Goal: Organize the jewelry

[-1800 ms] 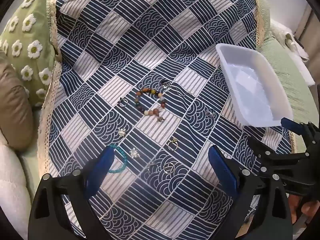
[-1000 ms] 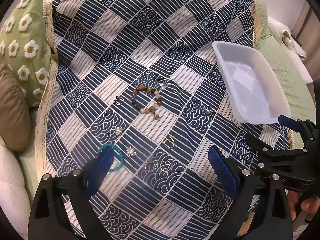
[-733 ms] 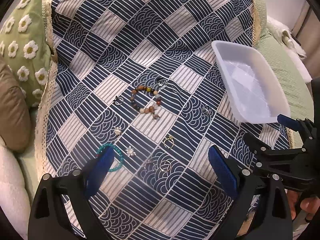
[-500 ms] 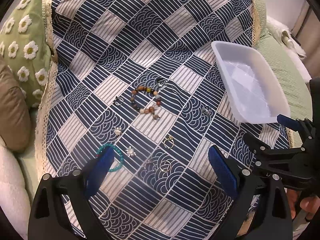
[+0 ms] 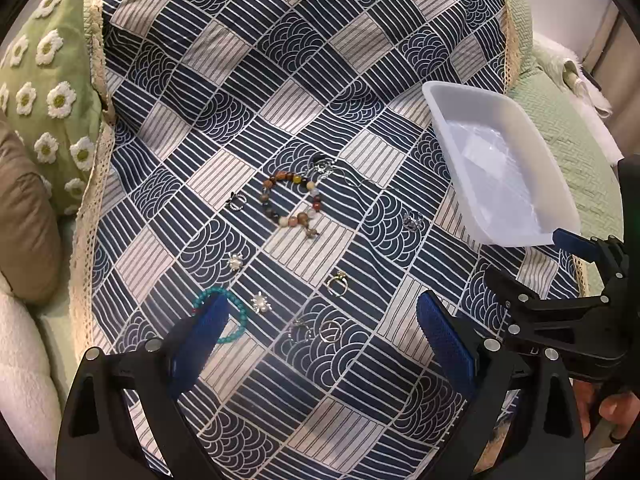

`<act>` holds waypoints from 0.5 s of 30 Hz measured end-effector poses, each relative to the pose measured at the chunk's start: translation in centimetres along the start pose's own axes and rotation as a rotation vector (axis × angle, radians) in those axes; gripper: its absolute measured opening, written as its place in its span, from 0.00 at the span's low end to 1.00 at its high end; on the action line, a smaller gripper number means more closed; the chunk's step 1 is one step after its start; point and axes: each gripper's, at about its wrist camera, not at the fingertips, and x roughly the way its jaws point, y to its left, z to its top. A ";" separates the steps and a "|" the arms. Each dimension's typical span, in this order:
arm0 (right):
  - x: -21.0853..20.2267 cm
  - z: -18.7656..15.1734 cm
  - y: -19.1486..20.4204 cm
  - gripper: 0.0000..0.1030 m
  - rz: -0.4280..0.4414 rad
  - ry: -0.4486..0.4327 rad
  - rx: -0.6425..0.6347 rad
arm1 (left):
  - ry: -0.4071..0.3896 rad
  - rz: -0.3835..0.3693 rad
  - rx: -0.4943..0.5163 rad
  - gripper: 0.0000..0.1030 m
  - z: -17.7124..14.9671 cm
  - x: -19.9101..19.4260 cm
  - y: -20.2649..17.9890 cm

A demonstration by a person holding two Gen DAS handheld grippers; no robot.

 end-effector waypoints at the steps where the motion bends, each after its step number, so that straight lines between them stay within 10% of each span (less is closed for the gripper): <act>1: 0.0 0.0 0.0 0.95 0.000 0.000 -0.001 | 0.000 0.001 0.001 0.88 0.0 0.0 0.0; 15: 0.0 0.1 0.1 0.95 0.002 -0.001 -0.001 | 0.001 0.000 -0.002 0.88 0.0 0.0 -0.1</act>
